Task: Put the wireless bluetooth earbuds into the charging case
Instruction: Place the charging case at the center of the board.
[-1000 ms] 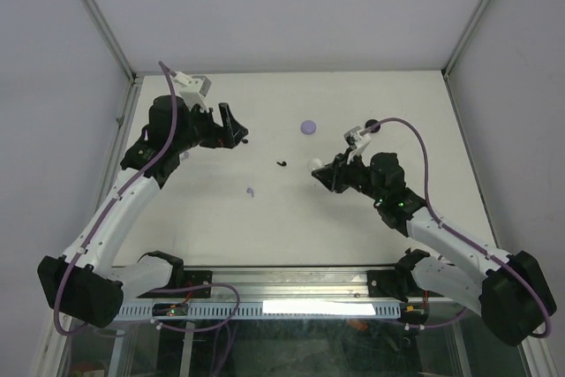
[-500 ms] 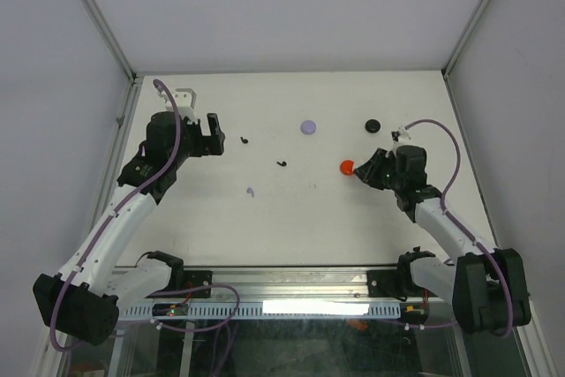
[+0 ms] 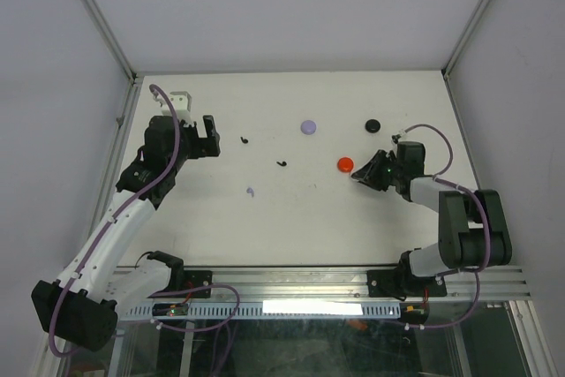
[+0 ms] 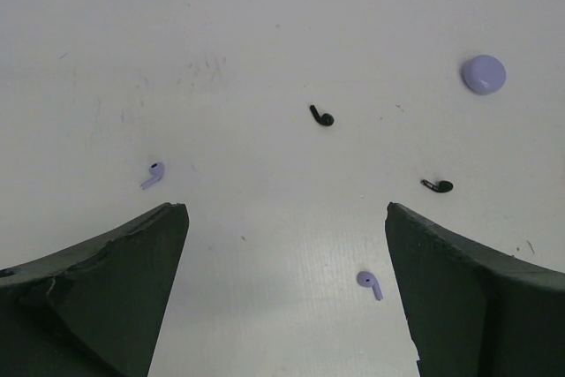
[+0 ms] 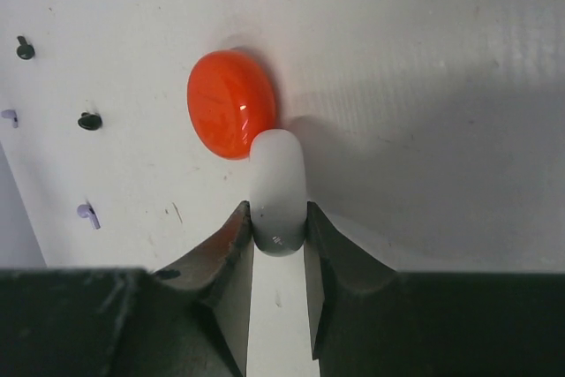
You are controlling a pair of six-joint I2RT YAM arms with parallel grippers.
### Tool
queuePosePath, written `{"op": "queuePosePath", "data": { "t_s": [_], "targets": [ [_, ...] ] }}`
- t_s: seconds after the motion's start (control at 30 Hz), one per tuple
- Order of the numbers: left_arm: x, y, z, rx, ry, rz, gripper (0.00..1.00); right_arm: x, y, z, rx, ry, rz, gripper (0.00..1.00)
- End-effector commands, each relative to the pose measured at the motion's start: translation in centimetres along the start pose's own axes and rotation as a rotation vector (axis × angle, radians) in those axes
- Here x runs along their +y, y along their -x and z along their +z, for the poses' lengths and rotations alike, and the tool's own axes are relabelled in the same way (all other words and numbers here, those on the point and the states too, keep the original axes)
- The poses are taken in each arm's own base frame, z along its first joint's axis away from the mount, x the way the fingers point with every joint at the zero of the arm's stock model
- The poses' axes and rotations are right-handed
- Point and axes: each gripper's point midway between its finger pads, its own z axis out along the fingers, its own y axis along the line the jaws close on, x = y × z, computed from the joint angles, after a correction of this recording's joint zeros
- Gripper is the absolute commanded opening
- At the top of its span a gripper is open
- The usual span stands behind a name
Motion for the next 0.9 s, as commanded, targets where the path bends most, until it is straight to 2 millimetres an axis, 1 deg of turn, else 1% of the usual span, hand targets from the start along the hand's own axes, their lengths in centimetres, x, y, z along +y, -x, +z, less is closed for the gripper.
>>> {"op": "queuePosePath", "data": {
  "t_s": [0.0,0.2,0.3,0.47,0.53,0.57,0.6,0.63,0.73,0.8,0.87],
  "targets": [
    [0.2,1.2,0.0,-0.052,-0.002,0.018,0.99,1.7,1.1,0.6,0.008,0.074,0.012,0.24],
    [0.1,1.4,-0.3,-0.061,-0.007,0.018,0.99,0.1,0.6,-0.3,0.013,-0.029,-0.003,0.49],
    [0.0,1.5,-0.4,-0.065,-0.013,0.014,0.99,-0.1,0.6,-0.8,0.018,-0.054,-0.022,0.54],
    [0.0,1.4,-0.4,-0.064,-0.013,0.017,0.99,-1.1,1.1,-1.7,0.001,-0.133,-0.066,0.59],
    [0.1,1.4,-0.4,-0.065,-0.01,0.016,0.99,-0.8,1.5,-2.3,-0.014,-0.151,-0.1,0.62],
    [0.1,1.5,-0.4,-0.066,-0.011,0.016,0.99,-0.4,2.1,-2.6,-0.034,-0.16,-0.127,0.65],
    [0.1,1.4,-0.5,-0.066,-0.011,0.016,0.99,0.4,2.6,-2.9,-0.055,-0.164,-0.172,0.68],
    [0.2,1.5,-0.5,-0.067,-0.006,0.018,0.99,1.6,3.0,-3.1,-0.069,-0.162,-0.237,0.7],
    [0.5,1.6,-0.5,-0.071,0.006,0.015,0.99,5.3,5.1,-3.4,-0.138,-0.153,-0.385,0.73],
    [0.5,1.6,-0.4,-0.069,0.005,0.015,0.99,7.7,6.1,-2.8,-0.168,-0.116,-0.476,0.76],
    [0.5,1.5,-0.4,-0.066,0.003,0.014,0.99,10.1,6.5,-1.9,-0.176,-0.049,-0.561,0.79]
  ]
}}
